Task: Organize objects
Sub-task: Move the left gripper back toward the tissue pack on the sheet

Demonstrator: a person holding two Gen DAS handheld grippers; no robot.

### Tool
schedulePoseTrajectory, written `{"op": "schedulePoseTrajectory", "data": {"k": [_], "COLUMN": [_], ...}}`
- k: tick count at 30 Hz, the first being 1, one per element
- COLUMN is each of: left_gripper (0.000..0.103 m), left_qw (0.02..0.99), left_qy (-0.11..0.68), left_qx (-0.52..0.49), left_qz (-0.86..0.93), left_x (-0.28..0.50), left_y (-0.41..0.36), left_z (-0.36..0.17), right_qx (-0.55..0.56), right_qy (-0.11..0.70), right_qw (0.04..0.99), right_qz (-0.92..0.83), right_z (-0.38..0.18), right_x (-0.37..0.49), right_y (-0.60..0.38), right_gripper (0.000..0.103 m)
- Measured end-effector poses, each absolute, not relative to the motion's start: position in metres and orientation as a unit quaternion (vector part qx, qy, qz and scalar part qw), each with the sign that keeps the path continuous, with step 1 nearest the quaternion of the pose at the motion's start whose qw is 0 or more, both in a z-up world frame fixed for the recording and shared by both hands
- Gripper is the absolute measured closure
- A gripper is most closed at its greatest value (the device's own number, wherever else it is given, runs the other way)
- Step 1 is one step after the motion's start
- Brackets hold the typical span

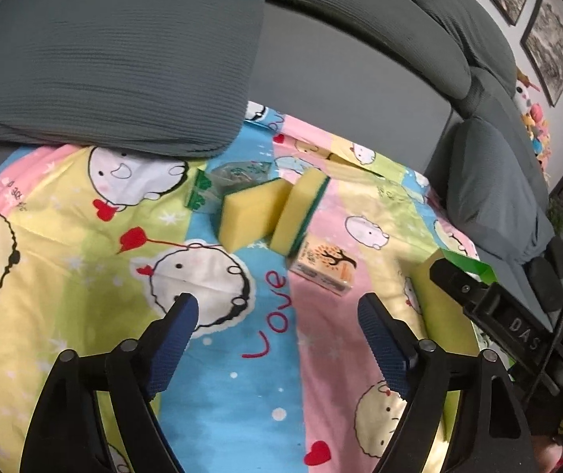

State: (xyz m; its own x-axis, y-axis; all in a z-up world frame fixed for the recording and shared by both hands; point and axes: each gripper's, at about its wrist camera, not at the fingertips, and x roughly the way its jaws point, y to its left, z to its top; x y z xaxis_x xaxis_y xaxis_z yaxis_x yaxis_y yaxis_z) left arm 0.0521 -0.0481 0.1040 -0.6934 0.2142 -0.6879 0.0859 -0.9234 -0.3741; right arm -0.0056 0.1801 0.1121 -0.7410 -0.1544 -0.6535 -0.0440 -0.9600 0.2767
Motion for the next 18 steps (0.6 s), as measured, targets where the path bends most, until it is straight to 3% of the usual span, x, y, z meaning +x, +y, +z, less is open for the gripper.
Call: {"op": "schedulePoseTrajectory", "data": {"k": [11,18], "left_gripper": [0.019,0.019], "left_qw": [0.018,0.004], "left_qy": [-0.224,-0.239], "left_qx": [-0.391,-0.388], "left_qz": [0.892,0.89], "left_x": [0.053,0.054], "left_y": [-0.083,-0.099], "left_z": [0.098,0.097], "right_qx": [0.365,0.377], "right_qy": [-0.08,-0.114], "right_qw": [0.079,0.12], "right_qz": [-0.924,-0.911], "right_z": [0.109,0.119], "right_x": [-0.017,-0.025], "right_y": [0.131,0.12], "right_gripper": [0.011,0.011]}}
